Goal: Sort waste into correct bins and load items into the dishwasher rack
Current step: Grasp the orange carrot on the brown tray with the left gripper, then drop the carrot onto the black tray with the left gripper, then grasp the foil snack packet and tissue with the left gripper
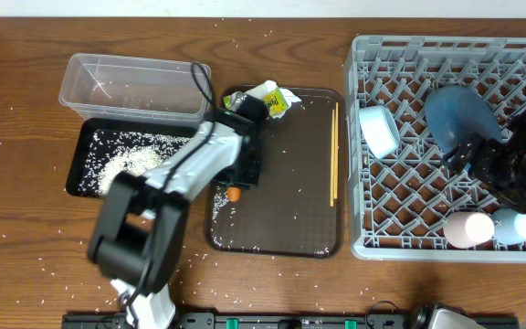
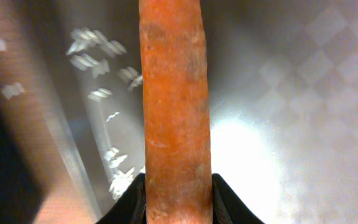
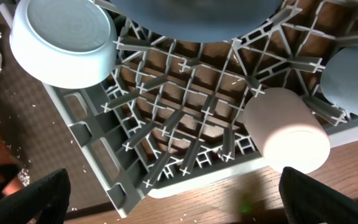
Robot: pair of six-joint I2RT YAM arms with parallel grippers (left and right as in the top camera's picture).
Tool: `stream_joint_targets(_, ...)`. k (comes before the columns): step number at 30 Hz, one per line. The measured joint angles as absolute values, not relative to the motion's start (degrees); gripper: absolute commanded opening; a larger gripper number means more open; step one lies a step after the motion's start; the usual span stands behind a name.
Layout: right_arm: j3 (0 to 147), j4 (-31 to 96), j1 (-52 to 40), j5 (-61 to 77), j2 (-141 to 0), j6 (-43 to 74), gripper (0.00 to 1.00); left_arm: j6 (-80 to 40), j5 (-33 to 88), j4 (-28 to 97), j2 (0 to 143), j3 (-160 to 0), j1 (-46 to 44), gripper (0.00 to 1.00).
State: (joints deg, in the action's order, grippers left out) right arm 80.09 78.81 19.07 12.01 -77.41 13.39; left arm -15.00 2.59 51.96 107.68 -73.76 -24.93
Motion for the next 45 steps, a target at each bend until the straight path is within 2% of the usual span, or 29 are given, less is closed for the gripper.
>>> stream_joint_targets(10, 80.1, 78.8, 19.1, 12.0, -77.4, 13.4, 0.99, -18.9, 2.6, 56.7, 96.7, -75.8, -11.0, 0.23)
stream_joint_targets(19, 80.1, 78.9, 19.1, 12.0, -77.4, 13.4, 0.99, -39.3, 2.6, 50.0, 99.7, -70.5, 2.1, 0.24)
stream_joint_targets(24, 80.1, 79.0, 19.1, 12.0, -77.4, 13.4, 0.99, -43.8, 3.3, 47.5, 100.6, -69.0, 4.4, 0.64)
stream_joint_targets(25, 80.1, 79.0, 19.1, 12.0, -77.4, 13.4, 0.99, -43.7, 3.9, 47.4, 100.6, -69.3, 4.6, 0.81)
stream_joint_targets(26, 80.1, 79.0, 19.1, 12.0, -77.4, 13.4, 0.99, -43.2, 4.3, 47.5, 100.6, -69.4, 4.7, 0.93)
stream_joint_targets(27, 80.1, 79.0, 19.1, 12.0, -77.4, 13.4, 0.99, -43.0, 4.6, 47.5, 100.5, -69.6, 4.7, 0.96)
stream_joint_targets(33, 80.1, 78.4, 19.1, 12.0, -77.4, 13.4, 0.99, -38.6, 7.5, 46.9, 96.8, -71.0, 4.6, 0.99)
stream_joint_targets(37, 80.1, 78.1, 19.1, 12.0, -77.4, 13.4, 0.99, -31.2, 12.1, 40.2, 91.9, -71.6, 2.9, 0.98)
stream_joint_targets(45, 80.1, 78.2, 19.1, 12.0, -77.4, 13.4, 0.99, -10.4, 16.7, 22.8, 91.4, -72.7, -12.0, 0.98)
